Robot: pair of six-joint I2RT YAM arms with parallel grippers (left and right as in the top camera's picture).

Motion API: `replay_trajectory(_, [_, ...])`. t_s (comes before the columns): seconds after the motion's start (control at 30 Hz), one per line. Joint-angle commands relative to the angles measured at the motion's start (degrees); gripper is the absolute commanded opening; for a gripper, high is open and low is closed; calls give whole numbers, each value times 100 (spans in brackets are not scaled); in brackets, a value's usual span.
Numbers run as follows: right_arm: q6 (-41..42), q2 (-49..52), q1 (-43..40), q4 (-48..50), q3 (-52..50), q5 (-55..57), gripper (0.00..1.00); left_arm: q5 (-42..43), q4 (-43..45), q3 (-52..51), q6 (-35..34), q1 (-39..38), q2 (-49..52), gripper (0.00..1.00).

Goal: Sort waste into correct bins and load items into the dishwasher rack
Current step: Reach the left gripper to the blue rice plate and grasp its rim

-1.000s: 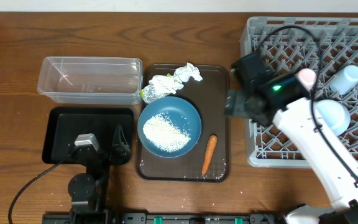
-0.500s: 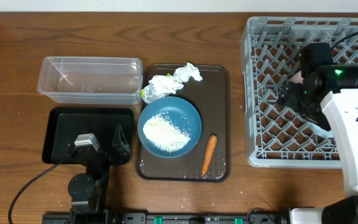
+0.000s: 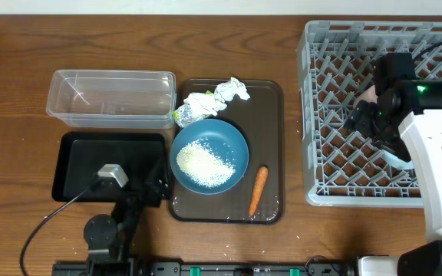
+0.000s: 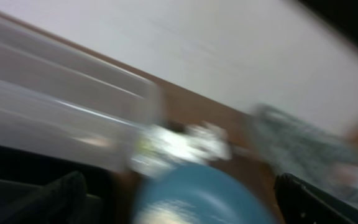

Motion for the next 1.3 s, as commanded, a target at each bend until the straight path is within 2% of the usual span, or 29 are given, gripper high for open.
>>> replay_trajectory(0.0, [-42, -15, -26, -4, 70, 59, 99, 2330, -208, -96, -1711, -24, 0, 99])
replay_trajectory(0.1, [-42, -15, -26, -4, 70, 59, 99, 2857, 59, -96, -2413, -24, 0, 99])
replay_trajectory(0.23, [-42, -15, -26, -4, 70, 59, 99, 3971, 1565, 55, -2529, -24, 0, 99])
replay_trajectory(0.3, [-42, -15, -26, -4, 70, 59, 99, 3991, 1528, 334, -2638, -22, 33, 99])
replay_trajectory(0.4, [-42, -15, -26, -4, 70, 59, 99, 3919, 914, 927, -2527, -22, 354, 99])
replay_trajectory(0.5, [-42, -15, -26, -4, 70, 59, 99, 3945, 205, 1644, -1939, -24, 1049, 99])
replay_trajectory(0.6, [-42, -15, -26, -4, 70, 59, 99, 3939, -772, 2496, -1001, -24, 1974, 99])
replay_trajectory(0.7, [-42, -15, -26, -4, 70, 59, 99, 3742, -2214, 3418, 52, -24, 3038, 99])
replay_trajectory(0.77, [-42, -15, -26, -4, 70, 59, 99, 3165, -3491, 4054, 774, -79, 3746, 99])
replay_trajectory(0.83, [-42, -15, -26, -4, 70, 59, 99, 2105, -4754, 4690, 1329, -238, 4417, 99])
replay_trajectory(0.9, [-42, -15, -26, -4, 70, 59, 99, 984, -5722, 5259, 1412, -516, 5042, 99])
replay_trajectory(0.93, [-42, -15, -26, -4, 70, 59, 99, 772, -5969, 5438, 1412, -647, 5259, 99])
replay_trajectory(1.0, [-42, -15, -26, -4, 70, 59, 99, 846, -6120, 5685, 1405, -929, 5648, 99])
replay_trajectory(1.17, [-42, -15, -26, -4, 70, 59, 99, 2243, -5510, 5731, 1403, -1331, 6100, 99])
replay_trajectory(1.27, [-42, -15, -26, -4, 70, 59, 99, 1945, -5222, 5816, 901, -1644, 6288, 99])
